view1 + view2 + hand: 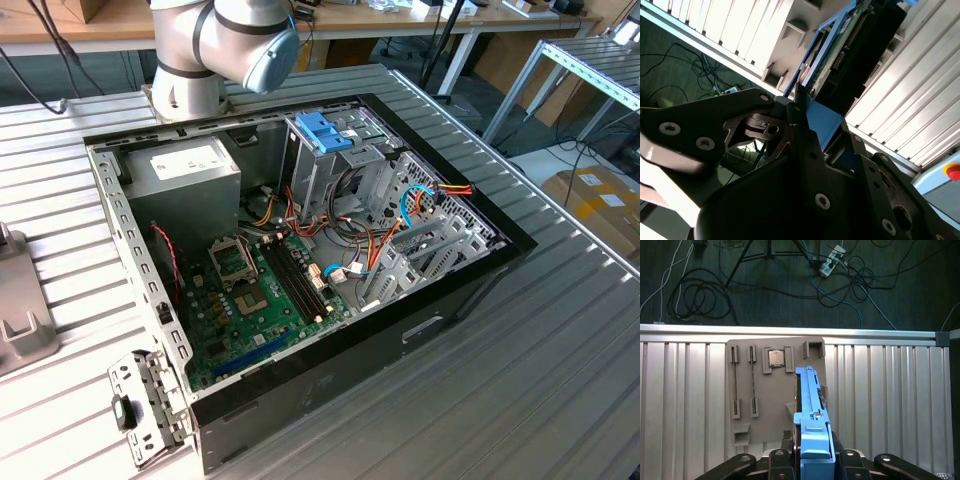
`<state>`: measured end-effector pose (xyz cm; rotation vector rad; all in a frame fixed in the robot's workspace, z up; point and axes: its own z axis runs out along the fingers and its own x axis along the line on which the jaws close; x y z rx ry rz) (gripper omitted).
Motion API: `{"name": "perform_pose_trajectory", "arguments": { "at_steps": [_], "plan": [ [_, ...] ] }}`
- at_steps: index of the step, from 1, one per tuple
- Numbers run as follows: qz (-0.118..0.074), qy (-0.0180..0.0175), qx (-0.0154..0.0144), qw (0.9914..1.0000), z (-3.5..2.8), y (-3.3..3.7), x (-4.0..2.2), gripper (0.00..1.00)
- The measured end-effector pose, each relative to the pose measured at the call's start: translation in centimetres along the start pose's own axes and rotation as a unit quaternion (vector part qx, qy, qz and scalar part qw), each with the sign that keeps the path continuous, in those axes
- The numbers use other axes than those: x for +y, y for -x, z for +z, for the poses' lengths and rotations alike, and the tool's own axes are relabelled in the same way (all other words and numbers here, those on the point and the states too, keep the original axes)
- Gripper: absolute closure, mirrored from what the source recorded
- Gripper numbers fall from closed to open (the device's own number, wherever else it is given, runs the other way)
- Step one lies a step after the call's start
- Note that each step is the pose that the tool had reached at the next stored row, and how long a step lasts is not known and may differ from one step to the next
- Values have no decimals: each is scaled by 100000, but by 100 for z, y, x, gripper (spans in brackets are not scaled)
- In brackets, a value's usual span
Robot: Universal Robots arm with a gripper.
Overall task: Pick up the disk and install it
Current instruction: 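Pick up the disk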
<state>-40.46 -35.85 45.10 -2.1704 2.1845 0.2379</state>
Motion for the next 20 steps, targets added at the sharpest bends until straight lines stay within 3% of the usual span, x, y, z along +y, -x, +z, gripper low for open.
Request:
{"name": "perform_pose_trajectory", "arguments": {
  "at_steps": [20],
  "plan": [
    [-2, 0, 1, 100000, 57, -9, 184, 63]
  ]
}}
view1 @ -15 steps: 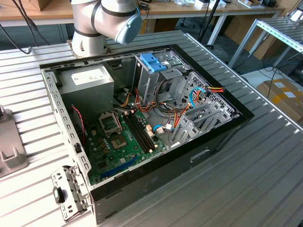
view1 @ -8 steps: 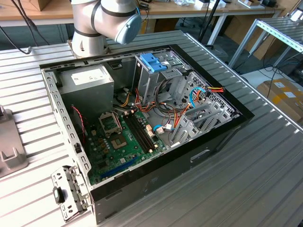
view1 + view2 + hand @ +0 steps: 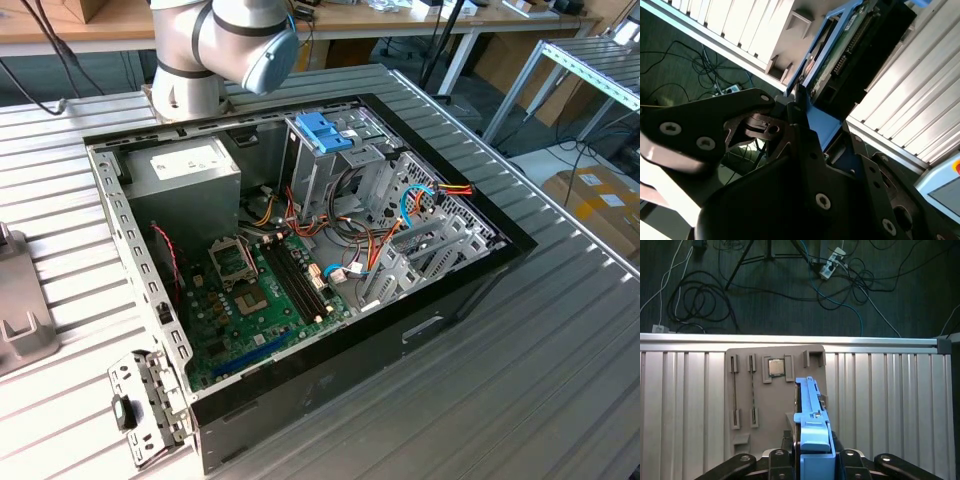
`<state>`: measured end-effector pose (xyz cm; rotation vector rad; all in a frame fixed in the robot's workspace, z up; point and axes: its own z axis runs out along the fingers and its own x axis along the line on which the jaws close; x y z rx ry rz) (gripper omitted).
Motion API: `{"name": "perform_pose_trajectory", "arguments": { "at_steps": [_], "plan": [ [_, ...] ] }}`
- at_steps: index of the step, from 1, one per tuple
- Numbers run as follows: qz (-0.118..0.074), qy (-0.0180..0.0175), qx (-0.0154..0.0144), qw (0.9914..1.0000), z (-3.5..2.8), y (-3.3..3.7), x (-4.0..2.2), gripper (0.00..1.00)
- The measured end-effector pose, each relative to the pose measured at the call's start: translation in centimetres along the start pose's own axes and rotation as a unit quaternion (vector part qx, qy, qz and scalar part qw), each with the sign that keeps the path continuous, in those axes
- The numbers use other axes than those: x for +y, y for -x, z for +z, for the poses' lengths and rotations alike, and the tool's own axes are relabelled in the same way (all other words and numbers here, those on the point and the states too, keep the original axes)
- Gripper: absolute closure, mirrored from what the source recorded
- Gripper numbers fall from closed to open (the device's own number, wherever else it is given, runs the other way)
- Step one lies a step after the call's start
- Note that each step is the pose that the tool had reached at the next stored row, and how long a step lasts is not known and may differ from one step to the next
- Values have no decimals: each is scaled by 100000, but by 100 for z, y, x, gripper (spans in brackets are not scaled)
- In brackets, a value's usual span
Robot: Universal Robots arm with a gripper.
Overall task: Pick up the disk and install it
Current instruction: 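Pick up the disk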
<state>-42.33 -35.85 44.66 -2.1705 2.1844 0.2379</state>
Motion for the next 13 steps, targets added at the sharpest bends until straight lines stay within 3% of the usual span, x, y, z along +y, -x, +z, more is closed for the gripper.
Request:
{"name": "perform_pose_trajectory", "arguments": {
  "at_steps": [13],
  "plan": [
    [3, 3, 0, 100000, 47, -7, 110, 63]
  ]
}}
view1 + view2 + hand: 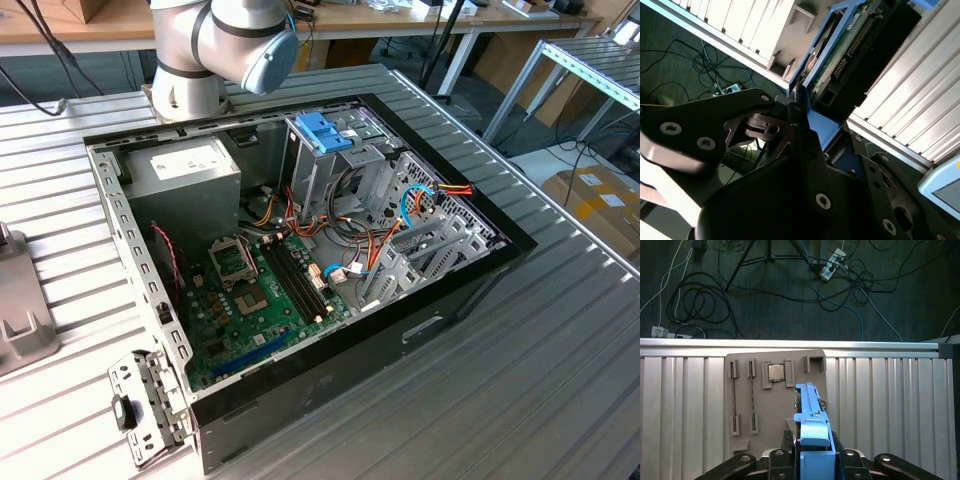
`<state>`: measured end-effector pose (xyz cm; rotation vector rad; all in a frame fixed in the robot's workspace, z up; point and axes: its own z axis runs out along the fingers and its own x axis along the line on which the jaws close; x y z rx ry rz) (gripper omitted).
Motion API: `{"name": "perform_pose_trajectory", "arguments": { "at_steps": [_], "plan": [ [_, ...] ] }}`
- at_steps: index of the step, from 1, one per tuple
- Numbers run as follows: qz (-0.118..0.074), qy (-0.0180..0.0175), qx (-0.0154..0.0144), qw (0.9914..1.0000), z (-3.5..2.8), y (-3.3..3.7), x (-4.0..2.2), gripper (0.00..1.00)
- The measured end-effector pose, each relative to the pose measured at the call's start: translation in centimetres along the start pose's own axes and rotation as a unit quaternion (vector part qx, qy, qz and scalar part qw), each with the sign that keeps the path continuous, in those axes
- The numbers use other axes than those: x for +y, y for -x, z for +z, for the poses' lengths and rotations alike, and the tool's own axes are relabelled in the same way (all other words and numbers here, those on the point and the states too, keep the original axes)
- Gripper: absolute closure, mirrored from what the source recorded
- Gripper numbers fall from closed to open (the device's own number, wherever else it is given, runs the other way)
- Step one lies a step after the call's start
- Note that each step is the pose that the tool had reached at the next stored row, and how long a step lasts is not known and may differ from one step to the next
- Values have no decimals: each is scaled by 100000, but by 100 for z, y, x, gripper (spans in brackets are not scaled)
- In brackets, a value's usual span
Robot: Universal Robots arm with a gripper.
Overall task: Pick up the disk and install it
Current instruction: 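Pick up the disk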
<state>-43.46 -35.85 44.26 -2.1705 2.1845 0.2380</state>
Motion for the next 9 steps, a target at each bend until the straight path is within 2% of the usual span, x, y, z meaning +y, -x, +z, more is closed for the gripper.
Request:
{"name": "perform_pose_trajectory", "arguments": {
  "at_steps": [9],
  "plan": [
    [-5, -4, -1, 100000, 36, -6, 75, 63]
  ]
}}
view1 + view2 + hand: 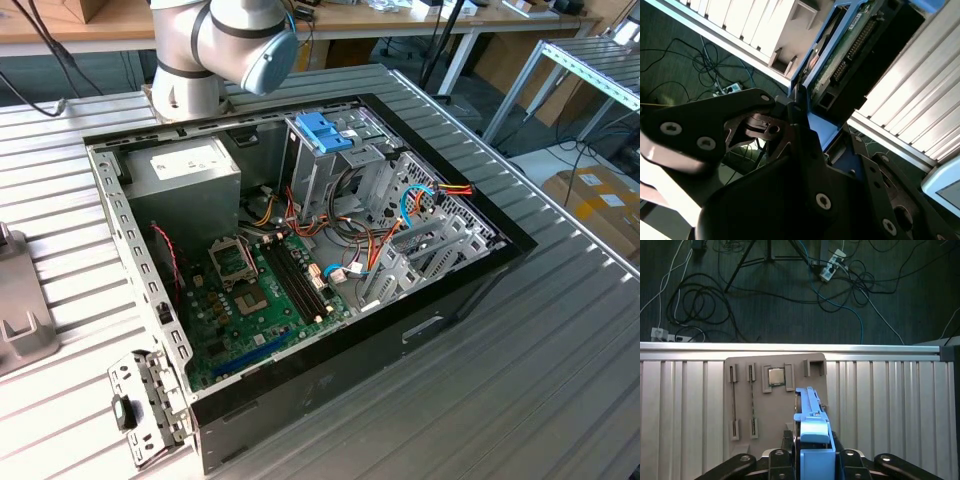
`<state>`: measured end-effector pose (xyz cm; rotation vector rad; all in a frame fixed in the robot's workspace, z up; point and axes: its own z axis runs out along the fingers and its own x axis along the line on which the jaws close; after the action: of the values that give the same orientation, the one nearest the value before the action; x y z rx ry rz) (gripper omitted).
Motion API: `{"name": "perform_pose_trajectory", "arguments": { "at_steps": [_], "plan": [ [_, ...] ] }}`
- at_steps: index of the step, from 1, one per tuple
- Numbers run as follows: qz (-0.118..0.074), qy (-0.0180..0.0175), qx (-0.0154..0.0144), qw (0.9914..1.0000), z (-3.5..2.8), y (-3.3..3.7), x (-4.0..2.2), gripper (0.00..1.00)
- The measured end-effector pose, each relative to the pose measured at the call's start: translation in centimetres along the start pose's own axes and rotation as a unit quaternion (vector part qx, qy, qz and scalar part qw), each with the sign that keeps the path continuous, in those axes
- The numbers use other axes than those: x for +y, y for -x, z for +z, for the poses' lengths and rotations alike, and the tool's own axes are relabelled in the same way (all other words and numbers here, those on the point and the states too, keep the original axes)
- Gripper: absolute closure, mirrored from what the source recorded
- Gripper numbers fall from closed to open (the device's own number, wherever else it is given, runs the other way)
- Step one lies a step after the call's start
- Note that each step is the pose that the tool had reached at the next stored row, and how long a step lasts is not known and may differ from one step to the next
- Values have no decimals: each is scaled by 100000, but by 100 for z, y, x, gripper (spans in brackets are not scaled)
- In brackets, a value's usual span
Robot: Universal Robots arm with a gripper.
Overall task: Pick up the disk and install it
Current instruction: 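Pick up the disk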
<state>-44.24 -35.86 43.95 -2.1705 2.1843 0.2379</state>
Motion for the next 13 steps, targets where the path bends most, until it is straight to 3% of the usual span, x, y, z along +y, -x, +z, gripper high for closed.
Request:
{"name": "perform_pose_trajectory", "arguments": {
  "at_steps": [13],
  "plan": [
    [2, 5, 1, 100000, 38, -6, 55, 63]
  ]
}}
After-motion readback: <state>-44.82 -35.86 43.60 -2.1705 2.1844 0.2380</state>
